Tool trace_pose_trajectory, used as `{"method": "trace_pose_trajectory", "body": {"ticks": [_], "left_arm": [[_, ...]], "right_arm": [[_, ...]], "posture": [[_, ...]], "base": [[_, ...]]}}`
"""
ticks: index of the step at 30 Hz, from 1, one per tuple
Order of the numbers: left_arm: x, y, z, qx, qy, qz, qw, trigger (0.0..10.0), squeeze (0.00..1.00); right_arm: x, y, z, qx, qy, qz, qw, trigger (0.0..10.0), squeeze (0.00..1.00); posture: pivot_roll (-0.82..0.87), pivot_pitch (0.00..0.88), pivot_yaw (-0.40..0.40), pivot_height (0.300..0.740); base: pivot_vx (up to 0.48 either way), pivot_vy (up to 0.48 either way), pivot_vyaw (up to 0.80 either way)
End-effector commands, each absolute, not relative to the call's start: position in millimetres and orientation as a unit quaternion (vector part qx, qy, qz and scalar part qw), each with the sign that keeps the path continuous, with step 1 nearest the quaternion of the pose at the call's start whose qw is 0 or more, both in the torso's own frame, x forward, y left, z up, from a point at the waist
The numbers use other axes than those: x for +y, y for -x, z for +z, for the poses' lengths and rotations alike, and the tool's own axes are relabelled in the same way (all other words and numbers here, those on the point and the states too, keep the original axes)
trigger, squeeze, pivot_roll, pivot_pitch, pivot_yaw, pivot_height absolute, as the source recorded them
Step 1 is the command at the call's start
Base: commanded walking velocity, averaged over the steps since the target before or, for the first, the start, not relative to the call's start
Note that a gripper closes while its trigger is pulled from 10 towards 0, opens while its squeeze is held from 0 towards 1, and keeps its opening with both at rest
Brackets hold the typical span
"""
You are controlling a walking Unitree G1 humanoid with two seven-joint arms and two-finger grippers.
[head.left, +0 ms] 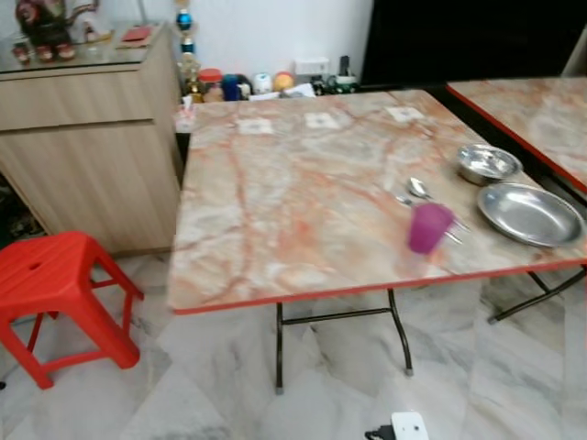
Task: Setting the table
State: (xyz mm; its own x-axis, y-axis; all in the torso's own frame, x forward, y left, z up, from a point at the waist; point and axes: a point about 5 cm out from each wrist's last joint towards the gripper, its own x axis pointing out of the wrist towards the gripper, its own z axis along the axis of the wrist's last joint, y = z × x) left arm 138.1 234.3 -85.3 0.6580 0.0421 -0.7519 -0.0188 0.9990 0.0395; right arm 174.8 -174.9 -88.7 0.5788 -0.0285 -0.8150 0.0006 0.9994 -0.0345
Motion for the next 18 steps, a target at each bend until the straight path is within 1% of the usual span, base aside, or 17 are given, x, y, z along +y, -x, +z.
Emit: {"method": "trace_pose_trajectory", "body": {"ticks": [1, 3, 6, 9, 11, 12, 16, 17, 18], "left_arm": [[262.6, -141.0, -84.4, 0.498, -0.036, 0.068, 0.864, 10.0, 0.0], [264.3, -140.8, -83.9, 0.498, -0.037, 0.069, 0.864, 10.0, 0.0], [261.3, -142.5, -84.2, 0.496, -0.038, 0.065, 0.865, 10.0, 0.0], [244.9, -149.6, -86.6, 0.492, -0.035, 0.055, 0.868, 10.0, 0.0], [230.5, -154.8, -88.4, 0.489, -0.034, 0.047, 0.87, 10.0, 0.0], [230.5, -154.8, -88.4, 0.489, -0.034, 0.047, 0.87, 10.0, 0.0], [214.1, -157.6, -91.1, 0.489, -0.035, 0.039, 0.871, 10.0, 0.0], [209.1, -157.5, -92.1, 0.49, -0.036, 0.036, 0.87, 10.0, 0.0], [209.1, -157.5, -92.1, 0.49, -0.036, 0.036, 0.87, 10.0, 0.0]], "right_arm": [[-169.5, -121.6, -105.3, 0.471, -0.028, 0.002, 0.882, 10.0, 0.0], [-169.3, -121.6, -105.3, 0.471, -0.03, 0.001, 0.882, 10.0, 0.0], [-168.4, -121.6, -105.5, 0.472, -0.035, 0.0, 0.881, 10.0, 0.0], [-167.0, -122.0, -105.4, 0.47, -0.045, -0.002, 0.882, 10.0, 0.0], [-166.5, -122.2, -105.3, 0.469, -0.049, -0.003, 0.882, 10.0, 0.0], [-166.5, -122.2, -105.3, 0.469, -0.049, -0.003, 0.882, 10.0, 0.0], [-166.3, -121.9, -105.5, 0.469, -0.048, -0.006, 0.882, 10.0, 0.0], [-167.2, -122.5, -104.9, 0.465, -0.034, -0.005, 0.885, 10.0, 0.0], [-167.2, -122.5, -104.9, 0.465, -0.034, -0.005, 0.885, 10.0, 0.0]], "posture": [[0.06, 0.0, 0.014, 0.74], [0.06, 0.0, 0.014, 0.74], [0.05, 0.0, 0.022, 0.74], [0.05, 0.0, 0.024, 0.74], [0.05, 0.0, 0.024, 0.74], [0.05, 0.0, 0.024, 0.74], [0.05, 0.0, 0.025, 0.74], [0.05, 0.0, 0.025, 0.74], [0.05, 0.0, 0.025, 0.74]], "base": [[0.0, -0.48, 0.55], [0.0, -0.48, 0.55], [0.0, 0.0, 0.14], [0.0, 0.0, 0.0], [0.0, -0.394, 0.0], [0.0, -0.394, 0.0], [0.0, -0.393, 0.0], [0.0, -0.394, 0.0], [0.0, -0.394, 0.0]]}}
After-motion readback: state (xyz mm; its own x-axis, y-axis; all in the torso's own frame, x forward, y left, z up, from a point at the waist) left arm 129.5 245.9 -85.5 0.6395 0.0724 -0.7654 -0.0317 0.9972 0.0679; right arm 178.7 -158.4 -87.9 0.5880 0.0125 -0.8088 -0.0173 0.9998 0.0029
